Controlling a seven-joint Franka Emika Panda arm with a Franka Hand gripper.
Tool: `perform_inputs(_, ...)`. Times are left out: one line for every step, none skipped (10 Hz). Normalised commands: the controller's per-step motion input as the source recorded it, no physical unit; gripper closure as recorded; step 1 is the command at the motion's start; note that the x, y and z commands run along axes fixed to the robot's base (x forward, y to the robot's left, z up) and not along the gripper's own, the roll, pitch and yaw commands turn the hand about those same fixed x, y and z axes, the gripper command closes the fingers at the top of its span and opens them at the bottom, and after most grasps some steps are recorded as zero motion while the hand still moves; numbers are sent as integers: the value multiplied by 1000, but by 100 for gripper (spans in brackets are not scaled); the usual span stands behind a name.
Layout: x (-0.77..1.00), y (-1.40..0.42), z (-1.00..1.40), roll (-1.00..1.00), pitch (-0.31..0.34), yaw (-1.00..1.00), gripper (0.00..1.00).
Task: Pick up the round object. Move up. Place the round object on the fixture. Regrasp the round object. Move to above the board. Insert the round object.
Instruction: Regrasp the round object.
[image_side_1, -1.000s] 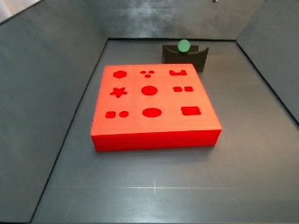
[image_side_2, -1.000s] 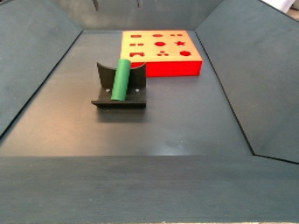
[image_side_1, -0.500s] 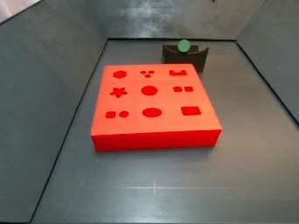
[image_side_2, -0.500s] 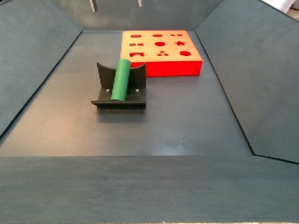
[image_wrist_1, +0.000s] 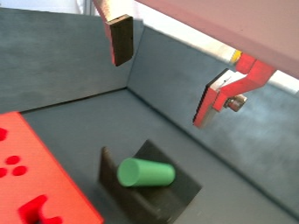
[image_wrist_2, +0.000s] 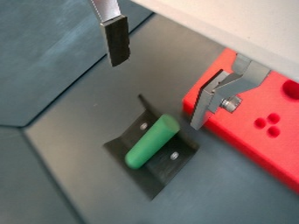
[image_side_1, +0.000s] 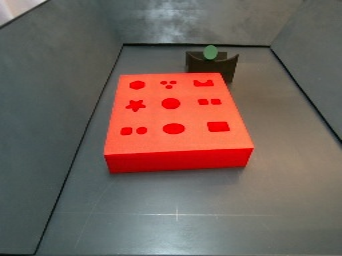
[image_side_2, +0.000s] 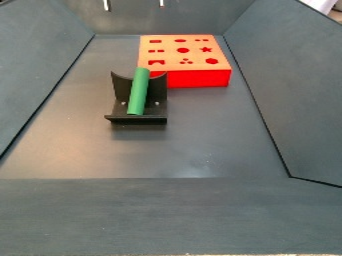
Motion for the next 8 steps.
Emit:
perform_inputs(63,-29,-16,1000,40,64,0)
perform_inputs(76,-30,-20,1000,55,68,0)
perform_inputs(93,-35,-22,1000,80,78,0)
perform_inputs(103,-38,-22,1000,103,89,0)
perform_inputs(111,-43,-18,1000,128,105,0)
perform_inputs(116,-45,-22,1000,157,130,0)
perform_inputs(117,-48,-26,869,169,160,0)
perform_inputs(117,-48,-27,694,159,176,0)
